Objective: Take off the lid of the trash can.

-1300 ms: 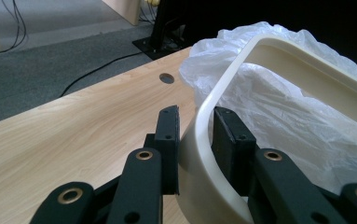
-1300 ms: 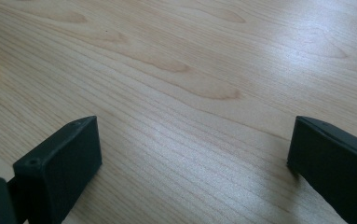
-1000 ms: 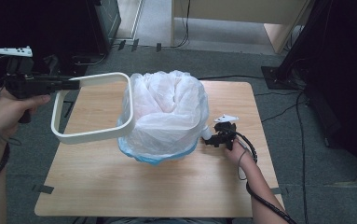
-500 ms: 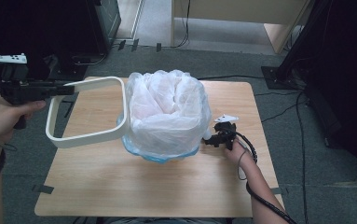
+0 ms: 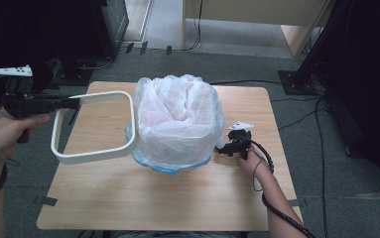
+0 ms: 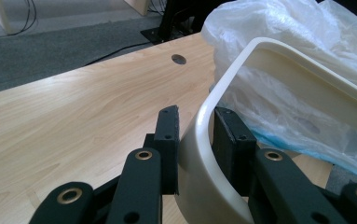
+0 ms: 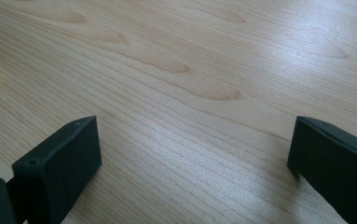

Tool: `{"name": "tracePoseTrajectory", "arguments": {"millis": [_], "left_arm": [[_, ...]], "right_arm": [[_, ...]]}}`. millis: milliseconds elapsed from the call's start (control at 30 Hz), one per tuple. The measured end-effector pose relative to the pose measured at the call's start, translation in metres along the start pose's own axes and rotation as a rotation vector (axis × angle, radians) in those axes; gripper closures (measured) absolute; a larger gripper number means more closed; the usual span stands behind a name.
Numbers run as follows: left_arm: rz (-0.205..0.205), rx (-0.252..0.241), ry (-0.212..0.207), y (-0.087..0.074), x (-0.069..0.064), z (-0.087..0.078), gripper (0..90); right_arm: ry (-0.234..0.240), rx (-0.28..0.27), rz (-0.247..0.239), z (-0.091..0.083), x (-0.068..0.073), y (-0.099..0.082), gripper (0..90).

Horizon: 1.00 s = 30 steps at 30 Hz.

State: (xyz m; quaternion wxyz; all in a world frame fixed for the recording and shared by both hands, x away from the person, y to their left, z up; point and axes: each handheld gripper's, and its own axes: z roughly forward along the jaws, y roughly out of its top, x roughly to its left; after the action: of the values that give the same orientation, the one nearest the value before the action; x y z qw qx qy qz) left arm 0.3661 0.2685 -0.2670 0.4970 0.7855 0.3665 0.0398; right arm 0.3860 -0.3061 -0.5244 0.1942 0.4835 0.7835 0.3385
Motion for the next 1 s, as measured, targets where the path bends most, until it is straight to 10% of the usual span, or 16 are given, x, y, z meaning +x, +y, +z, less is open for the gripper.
{"name": "tracePoseTrajectory", "arguments": {"millis": [1000], "left_arm": [[-0.067,0.004,-0.001,-0.047,0.021,0.007,72.6]], "right_arm": [[0.0,0.0,0.0,0.0,0.0,0.0,2.4]]}}
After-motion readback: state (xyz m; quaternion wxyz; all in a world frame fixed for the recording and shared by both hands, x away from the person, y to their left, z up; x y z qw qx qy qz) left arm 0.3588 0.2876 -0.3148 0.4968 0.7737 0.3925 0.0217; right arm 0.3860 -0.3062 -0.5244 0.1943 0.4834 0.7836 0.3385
